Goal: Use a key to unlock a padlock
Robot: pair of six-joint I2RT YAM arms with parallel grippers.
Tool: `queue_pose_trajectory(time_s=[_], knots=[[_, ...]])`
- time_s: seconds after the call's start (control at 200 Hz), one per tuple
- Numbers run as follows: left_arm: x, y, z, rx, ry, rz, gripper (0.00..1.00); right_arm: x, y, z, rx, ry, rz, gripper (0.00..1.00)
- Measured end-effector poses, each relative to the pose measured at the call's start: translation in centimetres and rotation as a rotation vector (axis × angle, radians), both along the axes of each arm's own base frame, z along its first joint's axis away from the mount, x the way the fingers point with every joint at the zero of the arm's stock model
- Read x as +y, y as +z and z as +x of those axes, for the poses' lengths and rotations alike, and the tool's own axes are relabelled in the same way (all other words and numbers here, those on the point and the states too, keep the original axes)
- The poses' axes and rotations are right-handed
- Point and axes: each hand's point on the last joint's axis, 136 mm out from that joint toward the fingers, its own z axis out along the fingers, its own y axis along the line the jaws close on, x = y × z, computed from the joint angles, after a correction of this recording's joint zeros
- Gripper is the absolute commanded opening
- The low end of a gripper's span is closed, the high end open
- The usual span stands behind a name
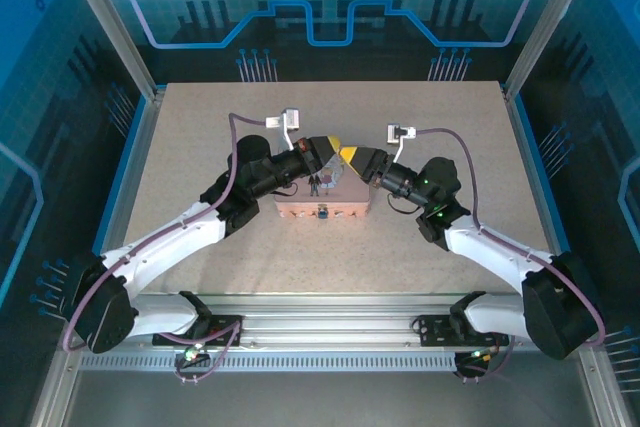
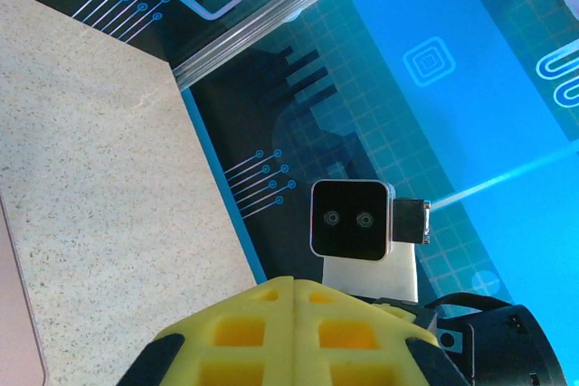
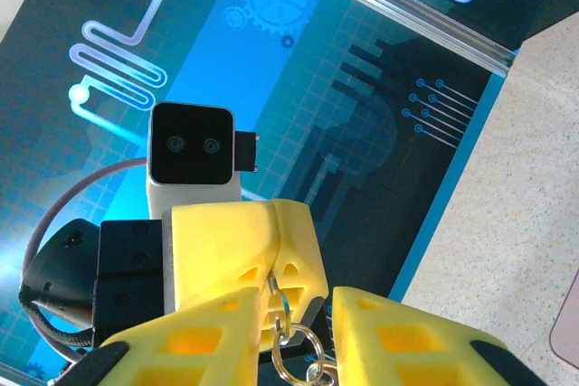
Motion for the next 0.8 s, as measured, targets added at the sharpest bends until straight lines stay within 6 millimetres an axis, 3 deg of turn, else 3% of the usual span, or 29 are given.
queue_pose_trajectory(time_s=[0.345,0.43,0.625,0.655,0.796], knots=[[-0.08,0.16,0.06,-0.004,-0.001,-0.009,0.00,0.39,0.33,0.10,-0.012,0.021,0.009,0.22],[-0.10,0.11,0.10,-0.003,0.000,-0.008,0.00,0.47,0.35,0.12,-0.014,0.026,0.013,0.09],[-0.03,0.24,0.23,-0.009,0.008,-0.012,0.00,0.45,0.58,0.14,-0.016,0.027,0.020,0.00],[-0.02,0.24,0.24,-0.009,0.008,-0.012,0.08,0.45,0.56,0.15,-0.018,0.026,0.019,0.00],[-0.01,0.17,0.21,-0.011,0.008,-0.007,0.25,0.39,0.54,0.02,-0.021,0.025,0.008,0.00]])
